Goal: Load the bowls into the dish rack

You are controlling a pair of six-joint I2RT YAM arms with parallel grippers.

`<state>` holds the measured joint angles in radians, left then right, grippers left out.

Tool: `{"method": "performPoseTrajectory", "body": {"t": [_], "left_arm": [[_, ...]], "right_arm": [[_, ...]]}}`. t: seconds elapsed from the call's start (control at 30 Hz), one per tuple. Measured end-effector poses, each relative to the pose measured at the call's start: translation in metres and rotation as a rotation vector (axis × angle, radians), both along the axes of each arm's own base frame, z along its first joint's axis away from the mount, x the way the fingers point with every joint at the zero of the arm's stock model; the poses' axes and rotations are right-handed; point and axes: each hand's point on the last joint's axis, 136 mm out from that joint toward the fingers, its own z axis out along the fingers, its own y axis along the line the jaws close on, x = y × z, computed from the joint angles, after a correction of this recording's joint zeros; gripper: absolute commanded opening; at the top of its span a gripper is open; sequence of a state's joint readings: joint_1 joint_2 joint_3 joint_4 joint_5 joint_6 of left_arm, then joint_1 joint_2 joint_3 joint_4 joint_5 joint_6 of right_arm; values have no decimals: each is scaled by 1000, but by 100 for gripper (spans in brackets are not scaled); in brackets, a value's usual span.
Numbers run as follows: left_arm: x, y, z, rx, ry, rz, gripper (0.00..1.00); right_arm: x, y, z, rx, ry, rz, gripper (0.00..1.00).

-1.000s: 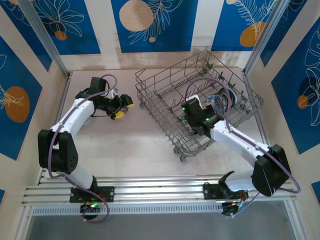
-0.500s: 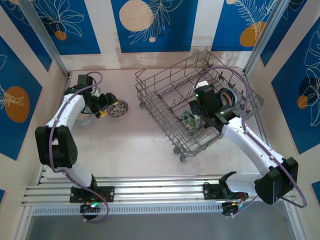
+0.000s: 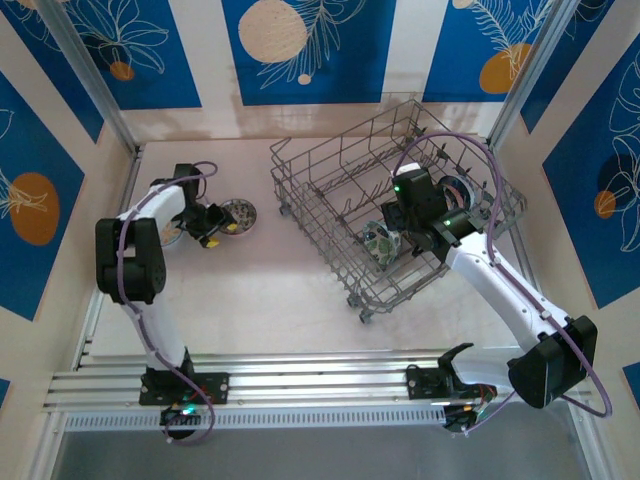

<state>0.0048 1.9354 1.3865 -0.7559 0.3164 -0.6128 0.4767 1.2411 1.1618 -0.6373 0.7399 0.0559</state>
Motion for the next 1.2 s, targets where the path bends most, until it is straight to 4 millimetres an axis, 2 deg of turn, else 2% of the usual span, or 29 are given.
{"method": "performPoseTrajectory", "body": {"t": [0.13,0.33,0.57,0.67,0.8,1.07,1.2], "left_arm": [[3,-1,-4,-9,-4,1,30],[8,-4,-3,-28,-25,-2,13],[3,-11,-6,-66,-21,-21,5],[3,-13,-2,-78,-30,-24,1],[5,-13,20,-81,-86,-27,0],[4,-26,89,-105,-256,-51,0],[-3,-36,122,-106,-338,-78,0]], "right_arm": [[2,0,-8,-8,26,-8,83],[7,3,-9,-11,45,-15,83],[6,4,-11,4,59,-23,83],[6,8,-5,19,55,-19,83],[9,16,11,68,27,-8,83],[8,39,33,198,19,46,81],[10,58,52,279,21,93,79]]}}
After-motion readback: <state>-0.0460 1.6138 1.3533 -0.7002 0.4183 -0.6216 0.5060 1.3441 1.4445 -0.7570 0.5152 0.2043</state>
